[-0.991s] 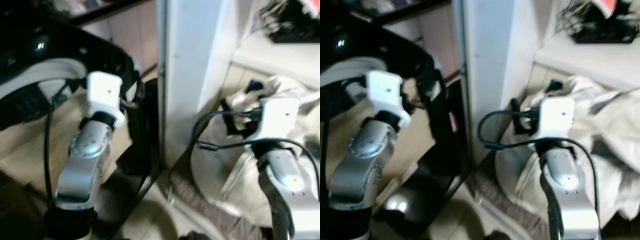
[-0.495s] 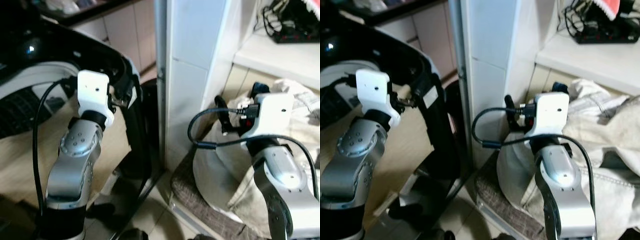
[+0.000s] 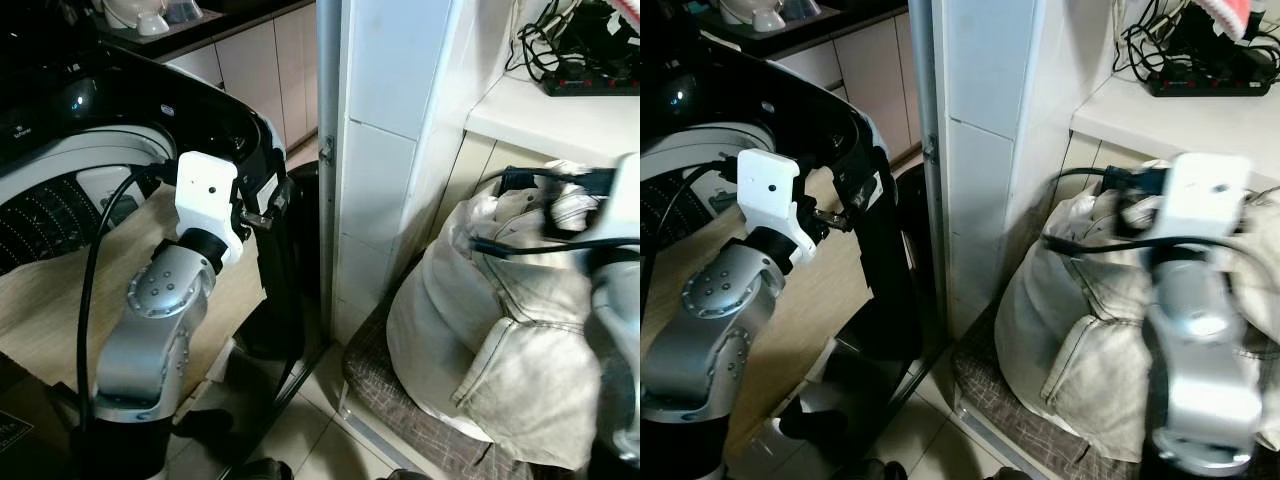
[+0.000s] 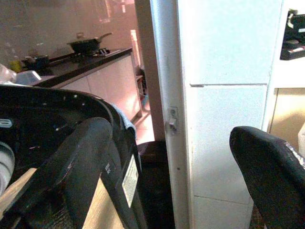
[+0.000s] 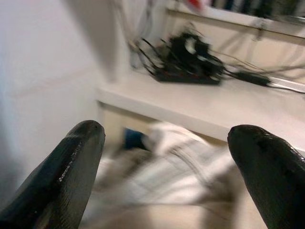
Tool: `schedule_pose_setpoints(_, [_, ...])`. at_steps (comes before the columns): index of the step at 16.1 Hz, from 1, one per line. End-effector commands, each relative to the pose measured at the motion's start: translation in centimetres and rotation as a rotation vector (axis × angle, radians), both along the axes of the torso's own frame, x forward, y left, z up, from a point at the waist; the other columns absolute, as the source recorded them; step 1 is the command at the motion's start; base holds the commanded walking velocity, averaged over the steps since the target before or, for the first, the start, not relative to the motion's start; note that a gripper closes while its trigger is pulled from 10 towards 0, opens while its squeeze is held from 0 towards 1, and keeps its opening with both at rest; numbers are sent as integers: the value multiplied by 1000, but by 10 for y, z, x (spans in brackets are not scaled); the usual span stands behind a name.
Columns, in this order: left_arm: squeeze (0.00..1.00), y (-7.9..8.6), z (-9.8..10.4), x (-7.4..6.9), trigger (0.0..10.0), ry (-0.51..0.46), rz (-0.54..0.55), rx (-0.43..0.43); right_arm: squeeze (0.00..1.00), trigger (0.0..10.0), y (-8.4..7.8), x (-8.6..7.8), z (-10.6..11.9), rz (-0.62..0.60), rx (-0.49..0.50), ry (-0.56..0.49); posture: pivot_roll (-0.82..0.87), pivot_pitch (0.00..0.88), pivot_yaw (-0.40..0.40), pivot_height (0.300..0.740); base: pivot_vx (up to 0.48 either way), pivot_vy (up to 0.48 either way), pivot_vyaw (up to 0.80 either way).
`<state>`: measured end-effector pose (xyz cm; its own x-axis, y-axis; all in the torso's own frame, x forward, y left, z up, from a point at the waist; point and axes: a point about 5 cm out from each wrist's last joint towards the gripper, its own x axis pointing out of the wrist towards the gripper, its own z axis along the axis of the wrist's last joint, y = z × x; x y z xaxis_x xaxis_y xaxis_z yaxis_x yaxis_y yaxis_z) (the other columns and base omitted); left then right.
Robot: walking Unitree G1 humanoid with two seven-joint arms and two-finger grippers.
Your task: Clothes washing
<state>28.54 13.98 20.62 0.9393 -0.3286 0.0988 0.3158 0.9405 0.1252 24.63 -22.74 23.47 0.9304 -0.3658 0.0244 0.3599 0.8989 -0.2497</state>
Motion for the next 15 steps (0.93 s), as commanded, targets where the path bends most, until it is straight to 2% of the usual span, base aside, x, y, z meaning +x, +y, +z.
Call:
schedule_pose_setpoints(1, [0, -2, 4, -1, 10000, -13, -84, 10, 1000, 10000, -5, -3, 7, 56, -41, 85, -64, 62, 46, 740, 0, 0, 0])
schedule_pose_setpoints(3, [0, -3, 5, -3, 10000, -12, -173, 10, 1000, 10000, -17, -11, 12, 151, -84, 193, -72, 64, 46, 740, 0, 0, 0])
schedule_pose_setpoints(6, [0, 0, 5, -3, 10000, 7, -243, 9, 1000, 10000, -32, -23, 20, 177, -70, 264, -85, 63, 52, 740, 0, 0, 0])
schedule_pose_setpoints(7, [0, 5, 4, 0, 10000, 5, -220, 23, 1000, 10000, -30, -28, 14, 206, -10, 301, -86, 62, 53, 740, 0, 0, 0])
schedule_pose_setpoints(10, [0, 8, 7, 2, 10000, -7, -217, 16, 1000, 10000, -30, -31, 14, 212, 68, 322, -93, 56, 54, 740, 0, 0, 0])
schedule_pose_setpoints(12, [0, 6, 8, -2, 10000, 4, -277, 8, 1000, 10000, -28, -35, 2, 219, 104, 393, -88, 50, 49, 740, 0, 0, 0])
schedule_pose_setpoints(15, [0, 3, 5, -9, 10000, 39, -367, 1, 1000, 10000, -25, -38, -6, 206, 53, 463, -87, 48, 47, 740, 0, 0, 0])
